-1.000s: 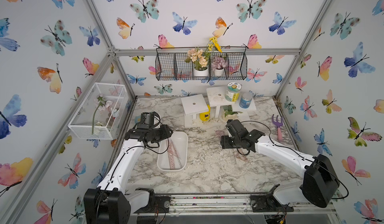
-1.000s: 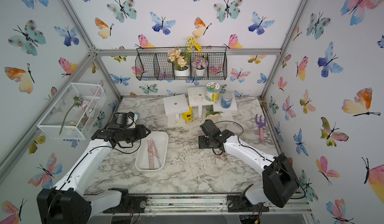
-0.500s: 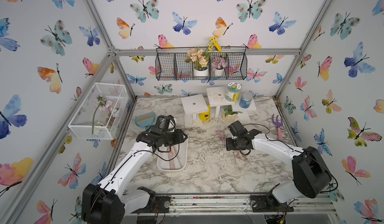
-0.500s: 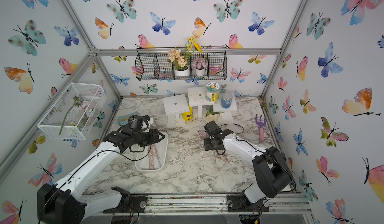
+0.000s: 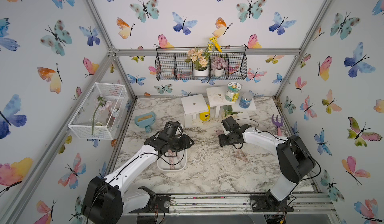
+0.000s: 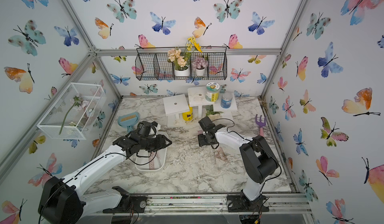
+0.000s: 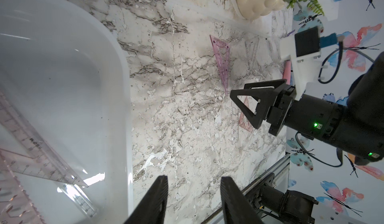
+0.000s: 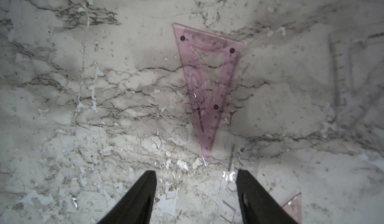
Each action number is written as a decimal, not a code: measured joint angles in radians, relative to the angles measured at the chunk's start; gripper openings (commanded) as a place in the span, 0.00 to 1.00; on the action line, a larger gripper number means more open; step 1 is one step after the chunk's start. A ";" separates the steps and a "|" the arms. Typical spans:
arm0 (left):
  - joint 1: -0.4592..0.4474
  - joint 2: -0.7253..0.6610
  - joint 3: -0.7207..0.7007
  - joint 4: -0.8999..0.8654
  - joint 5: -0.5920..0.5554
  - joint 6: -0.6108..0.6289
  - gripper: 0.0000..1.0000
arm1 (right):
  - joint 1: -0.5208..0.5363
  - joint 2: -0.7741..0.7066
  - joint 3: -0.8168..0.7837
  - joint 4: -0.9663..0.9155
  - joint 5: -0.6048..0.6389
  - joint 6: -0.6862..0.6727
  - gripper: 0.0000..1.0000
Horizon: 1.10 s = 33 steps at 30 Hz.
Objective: Put the scattered rulers into the storage box
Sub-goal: Move the ruler to the center of the board.
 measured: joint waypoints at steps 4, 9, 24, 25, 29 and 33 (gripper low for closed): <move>0.000 -0.021 0.000 0.000 0.000 -0.003 0.46 | 0.000 0.040 0.038 0.024 -0.003 -0.042 0.71; 0.000 -0.033 -0.001 -0.001 0.000 -0.004 0.46 | 0.000 0.091 0.067 0.050 -0.017 -0.075 0.72; 0.000 -0.038 -0.003 -0.009 0.000 -0.005 0.46 | 0.000 0.202 0.150 0.087 -0.031 -0.141 0.73; 0.000 -0.039 -0.003 -0.009 0.000 -0.005 0.46 | 0.000 0.209 0.155 0.087 -0.032 -0.142 0.73; 0.000 -0.039 -0.003 -0.011 0.000 -0.005 0.46 | 0.000 0.233 0.171 0.089 -0.032 -0.150 0.73; 0.000 -0.039 -0.003 -0.012 0.000 -0.005 0.46 | 0.000 0.248 0.188 0.090 -0.032 -0.158 0.73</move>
